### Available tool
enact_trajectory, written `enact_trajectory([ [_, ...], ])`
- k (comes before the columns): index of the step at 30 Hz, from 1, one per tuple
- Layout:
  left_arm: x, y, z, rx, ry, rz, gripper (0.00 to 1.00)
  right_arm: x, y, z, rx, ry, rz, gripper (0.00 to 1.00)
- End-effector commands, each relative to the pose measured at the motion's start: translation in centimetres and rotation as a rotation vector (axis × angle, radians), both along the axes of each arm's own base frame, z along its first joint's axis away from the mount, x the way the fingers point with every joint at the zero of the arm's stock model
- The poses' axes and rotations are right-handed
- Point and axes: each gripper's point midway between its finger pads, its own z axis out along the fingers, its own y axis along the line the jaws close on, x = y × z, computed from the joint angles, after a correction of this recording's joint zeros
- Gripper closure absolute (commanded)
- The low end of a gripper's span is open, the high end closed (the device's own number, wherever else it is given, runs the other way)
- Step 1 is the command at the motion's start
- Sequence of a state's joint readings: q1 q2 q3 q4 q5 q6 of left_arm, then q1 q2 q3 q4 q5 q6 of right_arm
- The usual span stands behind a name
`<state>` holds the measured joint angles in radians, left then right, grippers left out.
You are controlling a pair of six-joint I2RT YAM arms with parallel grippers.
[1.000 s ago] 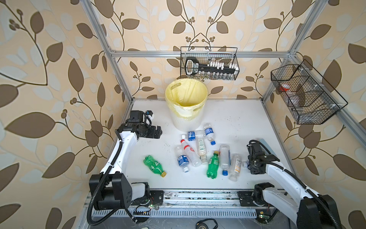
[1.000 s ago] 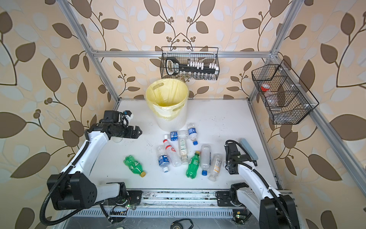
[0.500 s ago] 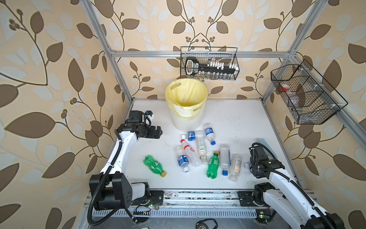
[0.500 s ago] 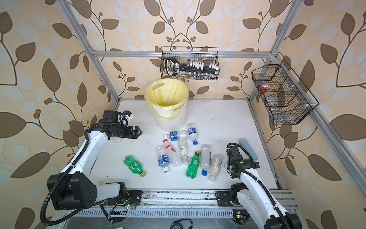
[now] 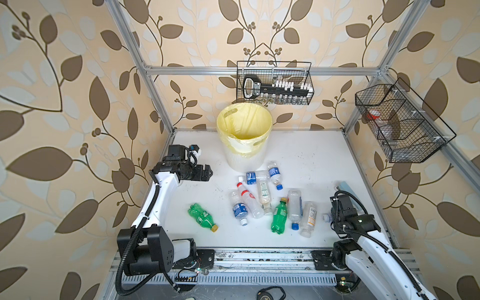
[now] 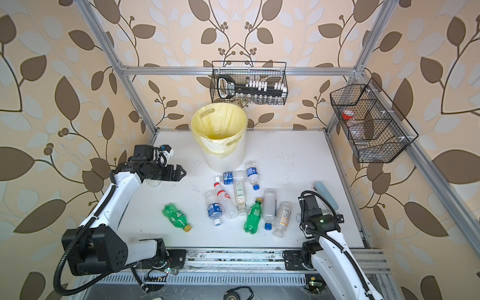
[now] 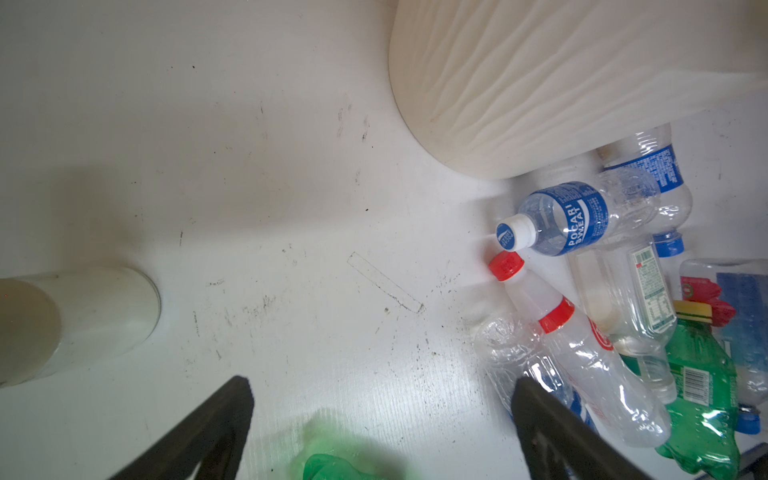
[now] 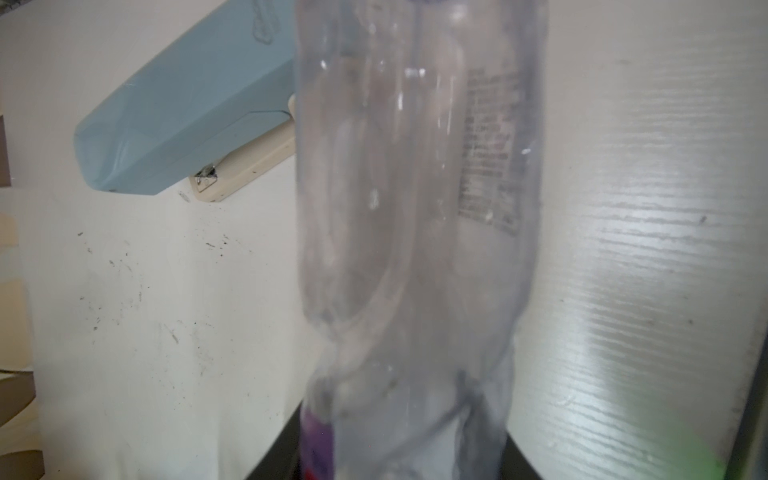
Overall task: Throw the plastic bottles in the bin
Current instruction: Pick up the plastic bottle from the bottom-right of the table.
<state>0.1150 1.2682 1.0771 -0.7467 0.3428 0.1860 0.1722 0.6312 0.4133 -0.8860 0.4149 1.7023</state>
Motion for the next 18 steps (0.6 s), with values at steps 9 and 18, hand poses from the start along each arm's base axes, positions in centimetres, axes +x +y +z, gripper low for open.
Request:
enact_trajectory([
  [9, -0.3, -0.3, 0.2, -0.034, -0.004, -0.017, 0.01, 0.2, 0.1, 3.9, -0.058, -0.060, 0.016, 0.61],
  [18, -0.3, 0.1, 0.2, -0.045, -0.004, -0.002, 0.01, 4.0, 2.2, 6.5, -0.096, -0.130, 0.210, 0.62],
])
